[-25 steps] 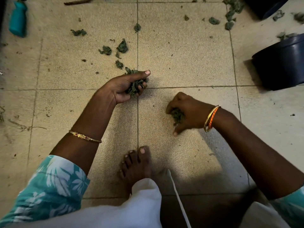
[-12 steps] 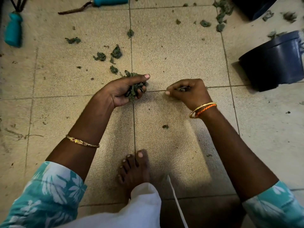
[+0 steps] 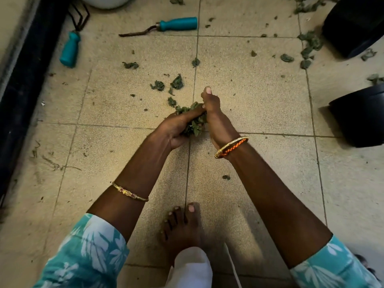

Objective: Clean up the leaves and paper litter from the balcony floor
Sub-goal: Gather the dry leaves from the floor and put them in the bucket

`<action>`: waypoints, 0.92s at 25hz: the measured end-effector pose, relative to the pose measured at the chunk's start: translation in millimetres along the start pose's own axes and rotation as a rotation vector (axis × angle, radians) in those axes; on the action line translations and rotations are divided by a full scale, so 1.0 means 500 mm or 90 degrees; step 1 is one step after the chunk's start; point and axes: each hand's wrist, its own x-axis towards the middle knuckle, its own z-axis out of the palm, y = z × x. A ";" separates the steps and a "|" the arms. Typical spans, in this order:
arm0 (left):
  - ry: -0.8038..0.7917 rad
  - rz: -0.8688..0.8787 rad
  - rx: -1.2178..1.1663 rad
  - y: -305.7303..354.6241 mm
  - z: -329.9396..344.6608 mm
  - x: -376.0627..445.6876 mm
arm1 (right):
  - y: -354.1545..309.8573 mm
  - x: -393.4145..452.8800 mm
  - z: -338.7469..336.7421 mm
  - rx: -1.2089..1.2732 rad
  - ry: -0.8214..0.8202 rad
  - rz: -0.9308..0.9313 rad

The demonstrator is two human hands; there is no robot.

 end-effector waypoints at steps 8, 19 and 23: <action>-0.013 -0.057 -0.044 -0.008 -0.015 -0.011 | -0.002 -0.002 -0.086 0.128 0.047 0.031; 0.036 -0.028 -0.183 0.004 -0.098 -0.050 | 0.092 -0.110 -0.093 -0.740 -0.217 -0.034; 0.037 -0.029 -0.197 -0.007 -0.107 -0.055 | 0.124 -0.123 -0.091 -0.774 -0.137 -0.104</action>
